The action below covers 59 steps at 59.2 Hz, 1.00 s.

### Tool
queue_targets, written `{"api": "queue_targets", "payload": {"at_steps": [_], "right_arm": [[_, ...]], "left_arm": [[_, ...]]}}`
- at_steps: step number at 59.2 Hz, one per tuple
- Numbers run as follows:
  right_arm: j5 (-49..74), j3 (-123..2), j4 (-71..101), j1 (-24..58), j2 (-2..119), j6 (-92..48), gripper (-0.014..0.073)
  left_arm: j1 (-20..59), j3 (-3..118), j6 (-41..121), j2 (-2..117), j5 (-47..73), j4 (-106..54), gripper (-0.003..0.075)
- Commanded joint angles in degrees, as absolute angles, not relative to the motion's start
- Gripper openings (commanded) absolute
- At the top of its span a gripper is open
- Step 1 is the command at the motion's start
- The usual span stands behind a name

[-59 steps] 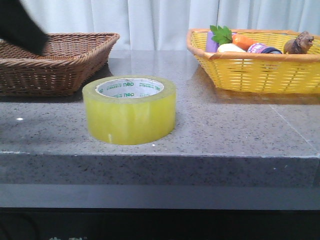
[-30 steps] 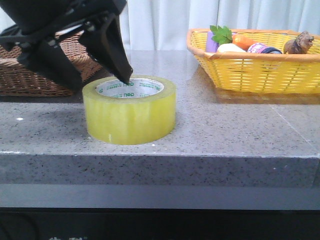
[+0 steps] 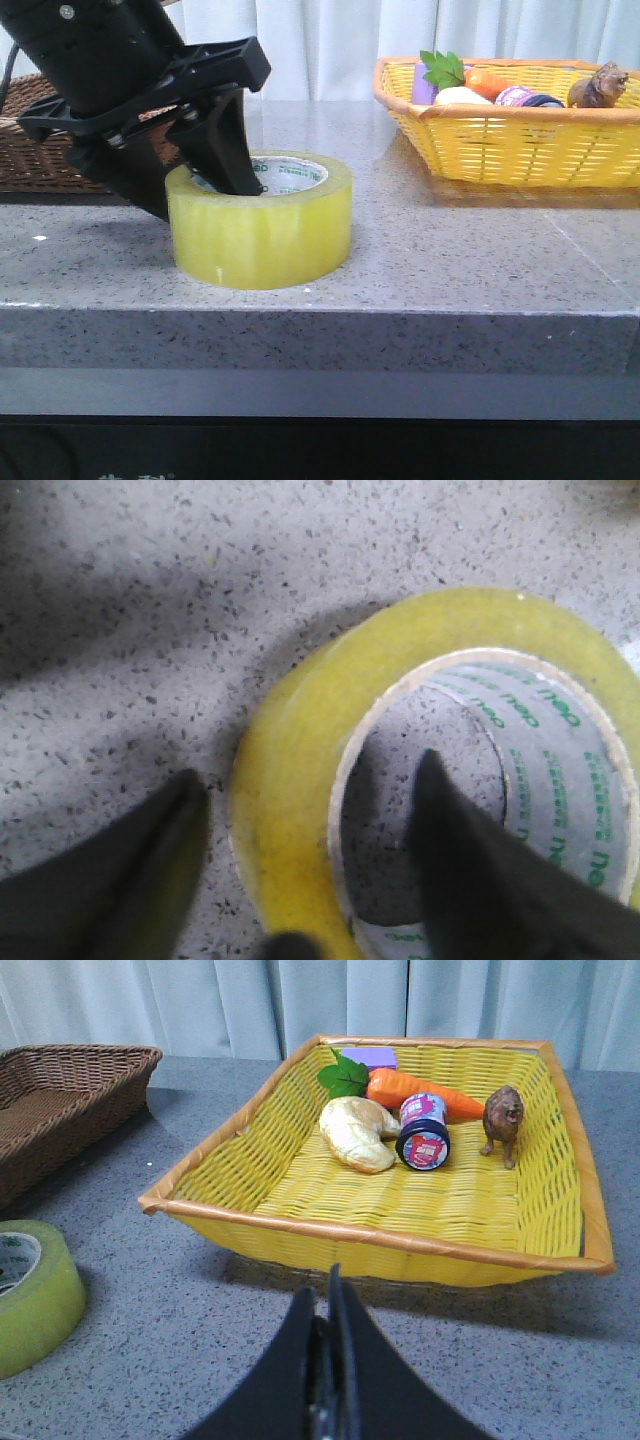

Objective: Transfer tape with both arms
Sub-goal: 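Reach the left gripper down and grasp the tape roll's rim, then lift the tape roll with the left gripper into the brown basket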

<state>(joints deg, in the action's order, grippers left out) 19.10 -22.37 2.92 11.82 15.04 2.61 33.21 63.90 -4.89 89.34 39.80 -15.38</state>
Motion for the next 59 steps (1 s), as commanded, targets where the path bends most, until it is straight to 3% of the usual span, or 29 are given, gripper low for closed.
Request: {"api": "queue_targets", "payload": {"at_steps": [1,8,13,39,59], "right_arm": [[13.6,-24.1,2.5,11.6,15.4,2.5,-0.0090],[13.6,-24.1,2.5,11.6,15.4,2.5,-0.0090],[13.5,-24.1,2.5,11.6,15.4,2.5,-0.0090],[13.5,-24.1,2.5,11.6,15.4,2.5,-0.0090],[13.5,-24.1,2.5,11.6,15.4,2.5,-0.0090]], "left_arm": [[33.6,66.0,-5.2,87.3,38.6,-16.6,0.0266],[33.6,67.1,-4.9,87.3,40.0,-16.6,0.0114],[33.6,68.5,-4.9,87.3,40.9,-16.6,0.0063],[31.0,83.7,-4.9,84.3,44.4,-10.0,0.0063],[12.9,88.8,-4.9,85.2,42.0,-5.0,0.0064]]}}
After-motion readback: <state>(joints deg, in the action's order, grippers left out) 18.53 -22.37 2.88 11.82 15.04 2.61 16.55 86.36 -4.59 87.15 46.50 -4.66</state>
